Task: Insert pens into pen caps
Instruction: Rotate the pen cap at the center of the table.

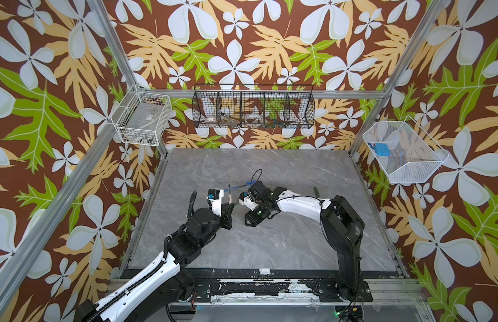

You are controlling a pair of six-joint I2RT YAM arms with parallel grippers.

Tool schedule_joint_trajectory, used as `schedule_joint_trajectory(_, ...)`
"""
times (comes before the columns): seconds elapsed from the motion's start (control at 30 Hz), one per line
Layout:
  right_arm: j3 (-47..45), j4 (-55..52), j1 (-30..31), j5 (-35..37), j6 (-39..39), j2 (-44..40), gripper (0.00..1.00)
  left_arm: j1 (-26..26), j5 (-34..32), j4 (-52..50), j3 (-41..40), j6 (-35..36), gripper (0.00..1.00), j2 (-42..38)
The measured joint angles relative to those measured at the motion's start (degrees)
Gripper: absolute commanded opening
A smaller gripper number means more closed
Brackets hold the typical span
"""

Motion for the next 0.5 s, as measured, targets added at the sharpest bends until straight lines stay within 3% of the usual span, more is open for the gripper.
schedule_joint_trajectory(0.5, 12.46, -10.93, 1.92, 9.27, -8.11, 9.75, 0.51, 0.00, -0.33, -1.36, 0.15, 0.22, 0.00, -3.61)
